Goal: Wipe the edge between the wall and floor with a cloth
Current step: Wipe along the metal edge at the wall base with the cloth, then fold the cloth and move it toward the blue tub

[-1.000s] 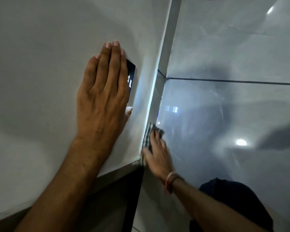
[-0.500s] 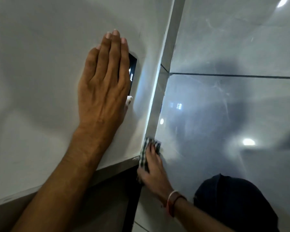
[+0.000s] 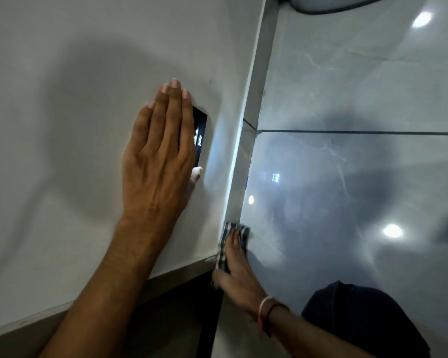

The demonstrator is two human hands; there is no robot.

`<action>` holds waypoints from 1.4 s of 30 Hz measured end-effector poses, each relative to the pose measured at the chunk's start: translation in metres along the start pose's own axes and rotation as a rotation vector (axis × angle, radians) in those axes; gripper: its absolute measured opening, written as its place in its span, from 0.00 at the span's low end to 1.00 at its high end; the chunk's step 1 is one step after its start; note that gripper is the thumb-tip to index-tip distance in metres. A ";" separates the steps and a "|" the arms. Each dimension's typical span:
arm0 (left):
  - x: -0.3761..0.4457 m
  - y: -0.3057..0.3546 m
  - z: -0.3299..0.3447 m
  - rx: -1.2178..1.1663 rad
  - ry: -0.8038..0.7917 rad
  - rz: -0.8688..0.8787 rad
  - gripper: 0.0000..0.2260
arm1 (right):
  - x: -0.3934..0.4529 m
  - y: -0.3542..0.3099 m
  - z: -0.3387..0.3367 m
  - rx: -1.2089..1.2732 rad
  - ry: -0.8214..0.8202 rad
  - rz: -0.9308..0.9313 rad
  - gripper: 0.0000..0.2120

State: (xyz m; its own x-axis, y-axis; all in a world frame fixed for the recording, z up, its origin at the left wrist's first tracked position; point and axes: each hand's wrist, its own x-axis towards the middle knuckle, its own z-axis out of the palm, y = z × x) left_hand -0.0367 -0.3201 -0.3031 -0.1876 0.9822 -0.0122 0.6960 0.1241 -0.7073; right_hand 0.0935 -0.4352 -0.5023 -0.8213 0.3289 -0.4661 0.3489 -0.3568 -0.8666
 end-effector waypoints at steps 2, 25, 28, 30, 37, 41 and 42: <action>0.001 -0.001 -0.001 -0.003 -0.004 0.000 0.49 | 0.024 -0.011 -0.023 -0.001 0.090 0.008 0.46; 0.000 0.001 -0.005 0.028 -0.042 -0.020 0.42 | 0.057 -0.055 -0.071 -0.036 0.241 -0.116 0.43; 0.004 0.000 -0.005 0.051 -0.063 -0.005 0.44 | 0.037 -0.038 -0.040 0.028 0.228 -0.035 0.45; 0.011 -0.001 -0.005 0.033 -0.049 -0.011 0.42 | 0.069 -0.055 -0.061 0.192 0.317 0.008 0.39; 0.047 -0.004 -0.018 -0.327 0.131 -0.055 0.25 | 0.109 -0.125 -0.141 0.418 0.556 0.244 0.24; 0.086 -0.026 -0.064 -1.031 0.069 -0.412 0.11 | 0.070 -0.194 -0.221 0.720 0.328 0.383 0.17; 0.099 -0.032 -0.076 -1.183 0.020 -0.542 0.09 | 0.059 -0.221 -0.241 0.742 0.225 0.368 0.20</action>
State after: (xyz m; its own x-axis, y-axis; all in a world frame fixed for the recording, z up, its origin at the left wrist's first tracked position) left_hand -0.0248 -0.2160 -0.2284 -0.6328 0.7685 0.0950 0.7224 0.5418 0.4297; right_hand 0.0770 -0.1259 -0.3807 -0.5772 0.2178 -0.7870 0.1252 -0.9288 -0.3489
